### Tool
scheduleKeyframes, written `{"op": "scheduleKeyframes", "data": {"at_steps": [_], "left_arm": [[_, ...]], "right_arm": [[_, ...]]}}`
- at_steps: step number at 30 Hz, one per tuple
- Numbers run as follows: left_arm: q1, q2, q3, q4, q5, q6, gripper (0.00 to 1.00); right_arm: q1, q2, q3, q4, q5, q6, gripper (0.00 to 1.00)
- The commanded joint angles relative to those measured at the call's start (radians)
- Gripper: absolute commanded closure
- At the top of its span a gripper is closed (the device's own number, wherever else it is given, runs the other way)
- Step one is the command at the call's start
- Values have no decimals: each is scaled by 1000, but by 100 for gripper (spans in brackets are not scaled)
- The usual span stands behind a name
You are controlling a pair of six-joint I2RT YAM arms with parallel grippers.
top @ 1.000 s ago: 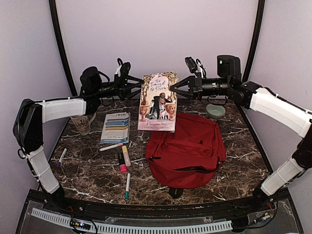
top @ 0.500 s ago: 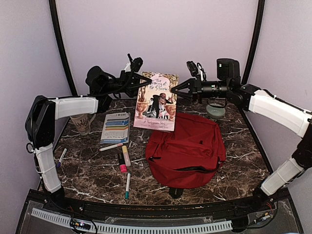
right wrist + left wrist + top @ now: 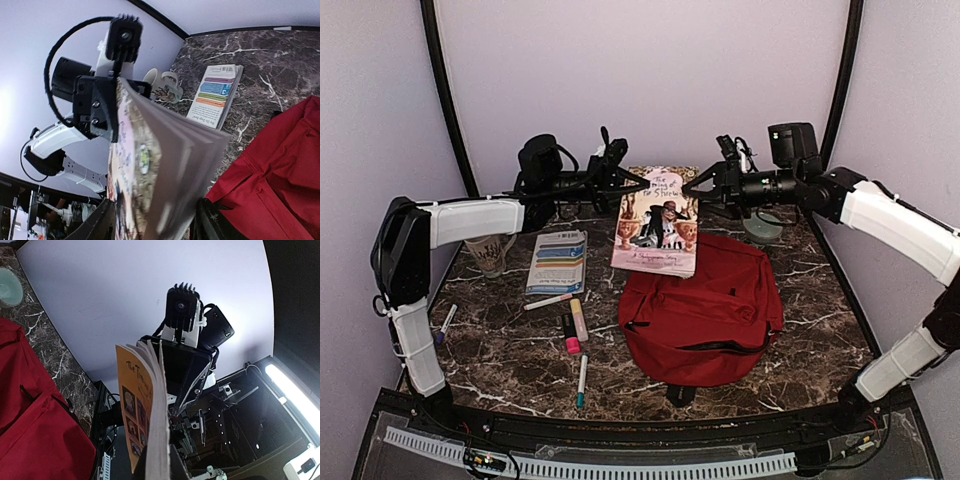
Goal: Pack the student bag
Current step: Pass from the right arm to the left, then pass from the left arm to the right
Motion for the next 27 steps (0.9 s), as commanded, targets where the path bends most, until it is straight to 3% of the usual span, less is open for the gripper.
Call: {"op": "scheduleKeyframes", "data": {"at_steps": [1, 4, 5, 6, 11, 17, 22, 27], "left_arm": [[-18, -107, -4, -104, -106, 37, 100], [-18, -125, -11, -96, -156, 12, 100], [-18, -129, -10, -95, -175, 2, 100], [-18, -129, -11, -96, -195, -16, 100], [-20, -132, 0, -78, -284, -76, 100], [-29, -110, 11, -64, -347, -125, 100], [-52, -58, 28, 31, -385, -211, 100], [-84, -23, 70, -18, -413, -192, 100]], "right_arm": [[-62, -28, 16, -89, 70, -9, 38], [-116, -89, -21, -112, 115, -6, 20], [-134, -111, -36, -113, 121, 1, 3], [-151, -129, -56, -113, 118, 10, 0], [-183, -173, -101, -109, 91, 62, 0], [-178, -196, -219, 148, -53, 227, 0], [-132, -175, -255, 234, -112, 289, 0], [-57, -132, -249, 311, -165, 330, 0]]}}
